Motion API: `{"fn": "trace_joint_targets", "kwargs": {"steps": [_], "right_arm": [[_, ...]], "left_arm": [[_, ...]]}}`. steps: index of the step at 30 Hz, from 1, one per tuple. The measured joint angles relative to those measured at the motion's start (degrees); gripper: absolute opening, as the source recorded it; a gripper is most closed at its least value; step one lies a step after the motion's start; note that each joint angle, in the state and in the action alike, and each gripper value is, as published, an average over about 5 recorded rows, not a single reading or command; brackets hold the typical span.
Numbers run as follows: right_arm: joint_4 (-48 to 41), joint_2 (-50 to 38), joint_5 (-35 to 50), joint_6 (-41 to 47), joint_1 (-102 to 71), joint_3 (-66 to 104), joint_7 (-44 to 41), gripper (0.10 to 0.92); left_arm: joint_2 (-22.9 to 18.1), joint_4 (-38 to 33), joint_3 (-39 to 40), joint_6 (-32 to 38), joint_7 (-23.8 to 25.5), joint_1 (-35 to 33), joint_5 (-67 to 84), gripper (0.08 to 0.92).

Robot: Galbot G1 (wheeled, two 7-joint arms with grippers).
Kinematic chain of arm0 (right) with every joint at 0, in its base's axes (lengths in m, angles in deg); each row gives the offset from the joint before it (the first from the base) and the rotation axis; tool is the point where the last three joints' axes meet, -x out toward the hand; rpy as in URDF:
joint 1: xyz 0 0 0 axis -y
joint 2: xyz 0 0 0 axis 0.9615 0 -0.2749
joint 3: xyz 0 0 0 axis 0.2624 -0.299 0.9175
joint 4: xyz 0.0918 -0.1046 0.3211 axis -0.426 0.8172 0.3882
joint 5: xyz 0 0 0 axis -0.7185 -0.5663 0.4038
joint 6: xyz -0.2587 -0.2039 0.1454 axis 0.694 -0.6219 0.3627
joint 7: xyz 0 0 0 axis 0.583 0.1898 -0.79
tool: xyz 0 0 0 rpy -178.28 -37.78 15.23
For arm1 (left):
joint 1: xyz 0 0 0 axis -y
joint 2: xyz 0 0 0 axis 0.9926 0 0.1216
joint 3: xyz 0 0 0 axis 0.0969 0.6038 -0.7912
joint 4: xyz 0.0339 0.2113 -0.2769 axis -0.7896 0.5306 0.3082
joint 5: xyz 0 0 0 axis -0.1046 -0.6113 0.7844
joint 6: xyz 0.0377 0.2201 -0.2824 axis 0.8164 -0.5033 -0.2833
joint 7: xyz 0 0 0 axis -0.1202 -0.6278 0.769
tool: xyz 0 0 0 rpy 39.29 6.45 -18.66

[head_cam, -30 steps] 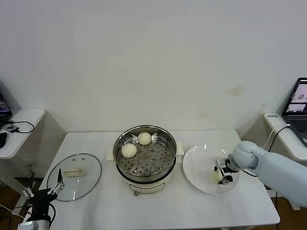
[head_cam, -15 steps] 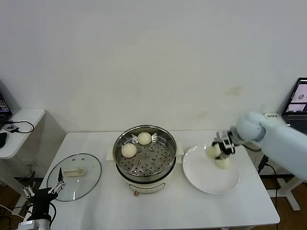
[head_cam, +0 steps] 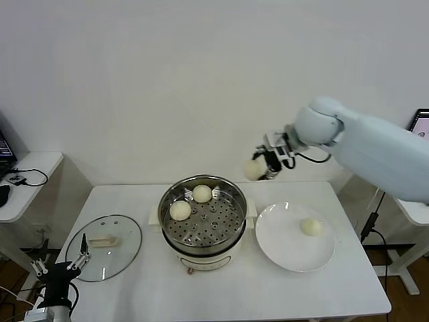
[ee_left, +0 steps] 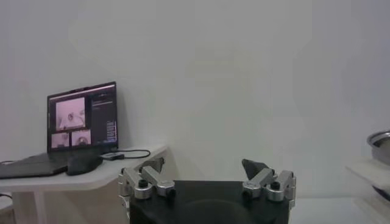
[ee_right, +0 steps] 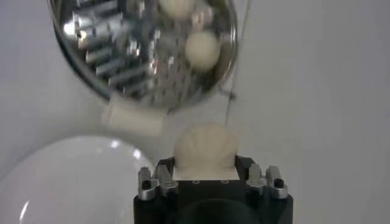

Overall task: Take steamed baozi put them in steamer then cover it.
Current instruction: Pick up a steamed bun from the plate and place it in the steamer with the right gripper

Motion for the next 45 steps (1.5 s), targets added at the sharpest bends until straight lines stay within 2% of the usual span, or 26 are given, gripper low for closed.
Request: {"fn": "trace_joint_targets", "kwargs": {"steps": [13,27,38,41,45], "right_arm": [[-0.7,11.6,1.5,-7.7,0.8,-8.6,0.4,0.63],[-2.0,19.5,-6.4,-18.9,-1.2,-14.5,1.0,0.636],[-3.4,22.8,-11.6,-23.2,-2.5,-16.2,1.7,0.641],[-3.5,23.0,-12.2,-24.0,-2.5,-16.4,1.8,0.673],[-3.4,22.9,-12.4,-24.9,-2.0,-16.4,1.9,0.772]], "left_arm": [[-0.8,-0.9,-0.5,-0.3,0.0,-0.1,0.0,0.823],[-1.5,-0.5,-0.4,0.3,-0.1,0.3,0.0,0.823],[-1.5,-0.1,-0.4,0.7,-0.1,0.5,0.1,0.823],[-1.6,0.0,-0.3,0.8,-0.1,0.5,0.2,0.823],[-1.6,0.1,-0.4,0.9,-0.1,0.4,0.2,0.823]]}}
